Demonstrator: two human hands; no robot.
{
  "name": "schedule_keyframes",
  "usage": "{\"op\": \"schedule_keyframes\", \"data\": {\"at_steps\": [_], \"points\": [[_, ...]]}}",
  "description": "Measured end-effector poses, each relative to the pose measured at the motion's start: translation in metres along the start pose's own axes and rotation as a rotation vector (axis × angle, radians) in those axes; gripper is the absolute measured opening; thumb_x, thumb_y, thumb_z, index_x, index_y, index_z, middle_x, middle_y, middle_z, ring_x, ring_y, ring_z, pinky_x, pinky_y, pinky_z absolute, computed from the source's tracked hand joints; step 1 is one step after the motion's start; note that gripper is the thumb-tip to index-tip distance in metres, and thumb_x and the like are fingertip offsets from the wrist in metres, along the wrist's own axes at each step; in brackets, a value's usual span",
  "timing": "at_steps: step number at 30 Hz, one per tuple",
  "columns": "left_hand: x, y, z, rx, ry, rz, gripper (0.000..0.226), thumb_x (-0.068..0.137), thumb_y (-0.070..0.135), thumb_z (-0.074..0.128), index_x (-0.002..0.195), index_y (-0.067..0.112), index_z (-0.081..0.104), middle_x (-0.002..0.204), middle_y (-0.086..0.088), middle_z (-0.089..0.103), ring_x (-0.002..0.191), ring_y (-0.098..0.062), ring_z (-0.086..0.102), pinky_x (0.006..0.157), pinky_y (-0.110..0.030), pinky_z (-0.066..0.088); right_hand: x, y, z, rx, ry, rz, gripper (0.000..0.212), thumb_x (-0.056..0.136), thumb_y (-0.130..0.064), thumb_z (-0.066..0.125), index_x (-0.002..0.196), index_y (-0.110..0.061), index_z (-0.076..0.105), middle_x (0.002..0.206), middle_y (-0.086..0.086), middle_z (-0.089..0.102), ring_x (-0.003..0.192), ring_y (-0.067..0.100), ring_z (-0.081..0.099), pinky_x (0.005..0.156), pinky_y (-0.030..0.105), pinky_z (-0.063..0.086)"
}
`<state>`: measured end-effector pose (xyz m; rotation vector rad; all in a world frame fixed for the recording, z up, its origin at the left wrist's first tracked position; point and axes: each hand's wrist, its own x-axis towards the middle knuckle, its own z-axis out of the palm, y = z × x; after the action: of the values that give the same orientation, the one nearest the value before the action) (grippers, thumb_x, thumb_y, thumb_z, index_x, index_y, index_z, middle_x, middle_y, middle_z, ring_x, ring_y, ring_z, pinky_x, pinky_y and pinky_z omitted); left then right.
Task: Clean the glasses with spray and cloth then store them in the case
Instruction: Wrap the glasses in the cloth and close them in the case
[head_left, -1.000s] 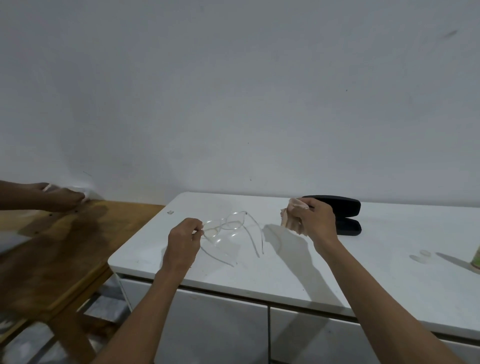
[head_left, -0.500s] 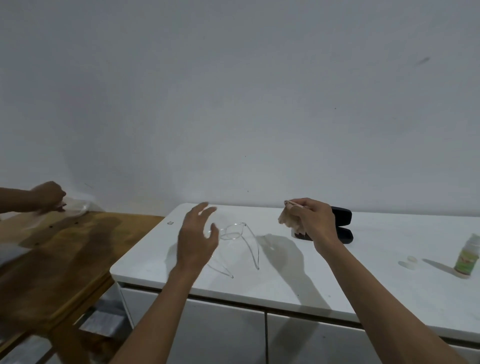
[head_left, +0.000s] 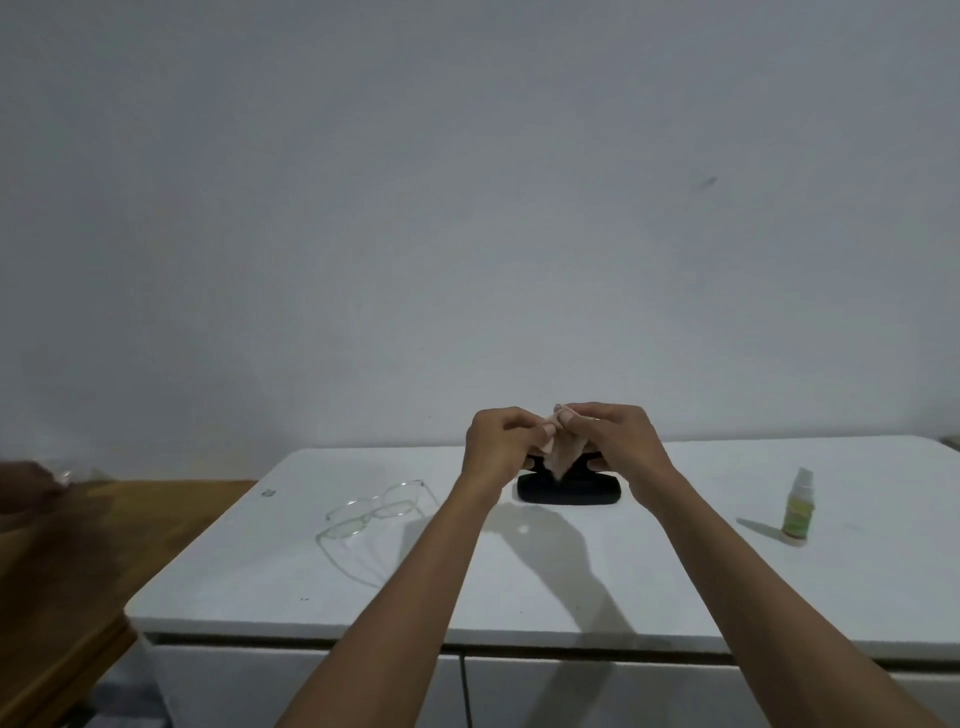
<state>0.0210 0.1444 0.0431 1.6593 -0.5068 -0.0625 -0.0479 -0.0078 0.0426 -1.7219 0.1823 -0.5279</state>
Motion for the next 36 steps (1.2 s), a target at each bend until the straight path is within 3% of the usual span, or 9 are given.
{"op": "schedule_keyframes", "data": {"at_steps": [2,5,8,12,18,21,24,30,36], "points": [[0.004,0.005,0.005,-0.042,0.000,-0.076,0.008,0.084,0.009,0.076,0.078,0.007,0.071,0.086,-0.016,0.075,0.084,-0.032,0.075,0.077,-0.044,0.064,0.003,0.007,-0.010,-0.123,0.068,0.034,0.028,0.088,-0.040,0.075,0.113,-0.028,0.077,0.102,-0.002,0.078,0.098,0.022,0.075,0.080,0.034,0.058],[0.008,0.012,0.012,-0.088,0.045,-0.150,0.017,0.084,0.012,0.078,0.076,0.005,0.065,0.078,-0.016,0.070,0.073,-0.029,0.071,0.067,-0.040,0.064,0.002,0.013,-0.019,-0.339,0.181,0.009,0.039,0.085,-0.046,0.077,0.118,-0.025,0.076,0.117,-0.002,0.069,0.115,0.019,0.065,0.088,0.030,0.048],[0.012,0.015,0.015,-0.159,0.067,-0.200,0.021,0.083,0.014,0.080,0.076,0.005,0.062,0.070,-0.010,0.068,0.061,-0.024,0.067,0.059,-0.032,0.060,-0.002,0.010,-0.023,-0.232,0.100,-0.071,0.025,0.081,-0.045,0.081,0.097,-0.027,0.079,0.097,-0.003,0.079,0.095,0.016,0.073,0.083,0.037,0.060],[0.011,0.016,0.017,-0.229,0.054,-0.228,0.024,0.082,0.010,0.081,0.069,0.006,0.061,0.061,-0.008,0.066,0.053,-0.020,0.066,0.062,-0.033,0.062,-0.008,0.006,-0.017,-0.259,-0.056,-0.108,0.023,0.077,-0.028,0.088,0.096,-0.021,0.077,0.081,-0.005,0.080,0.080,0.009,0.075,0.071,0.035,0.064],[0.006,0.016,0.003,-0.266,-0.155,-0.224,0.028,0.081,-0.004,0.077,0.107,-0.010,0.067,0.086,-0.017,0.072,0.074,-0.025,0.073,0.071,-0.031,0.062,-0.004,0.008,-0.011,-0.269,0.001,-0.154,0.006,0.082,-0.026,0.083,0.083,-0.021,0.080,0.076,-0.003,0.078,0.079,0.018,0.075,0.075,0.044,0.064],[0.005,0.013,-0.004,-0.269,-0.195,-0.192,0.029,0.080,-0.007,0.077,0.107,-0.007,0.069,0.093,-0.015,0.070,0.084,-0.025,0.073,0.072,-0.026,0.060,-0.007,0.004,-0.013,-0.217,-0.038,-0.112,0.008,0.083,-0.027,0.080,0.081,-0.020,0.081,0.078,0.001,0.078,0.082,0.020,0.076,0.078,0.040,0.065],[0.006,0.012,-0.008,-0.227,-0.207,-0.177,0.029,0.079,-0.004,0.079,0.107,-0.007,0.071,0.095,-0.014,0.071,0.086,-0.024,0.072,0.074,-0.027,0.060,-0.009,0.000,-0.014,-0.163,-0.044,-0.060,0.009,0.083,-0.025,0.079,0.079,-0.019,0.082,0.081,0.001,0.078,0.086,0.020,0.074,0.067,0.028,0.060],[0.004,0.016,-0.010,-0.163,-0.267,-0.182,0.024,0.081,0.010,0.081,0.104,0.005,0.078,0.097,-0.010,0.077,0.087,-0.021,0.074,0.089,-0.034,0.059,-0.011,-0.004,-0.018,-0.009,-0.013,0.022,0.018,0.068,-0.024,0.076,0.075,-0.007,0.081,0.082,0.004,0.078,0.085,0.021,0.072,0.067,0.030,0.054],[0.002,0.018,-0.016,-0.271,-0.281,-0.261,0.023,0.086,0.010,0.076,0.108,0.003,0.077,0.099,-0.011,0.075,0.091,-0.024,0.071,0.086,-0.032,0.060,-0.007,-0.006,-0.020,0.142,0.008,0.124,0.012,0.078,-0.009,0.070,0.080,0.002,0.076,0.076,0.012,0.078,0.070,0.020,0.072,0.065,0.031,0.055]]}}
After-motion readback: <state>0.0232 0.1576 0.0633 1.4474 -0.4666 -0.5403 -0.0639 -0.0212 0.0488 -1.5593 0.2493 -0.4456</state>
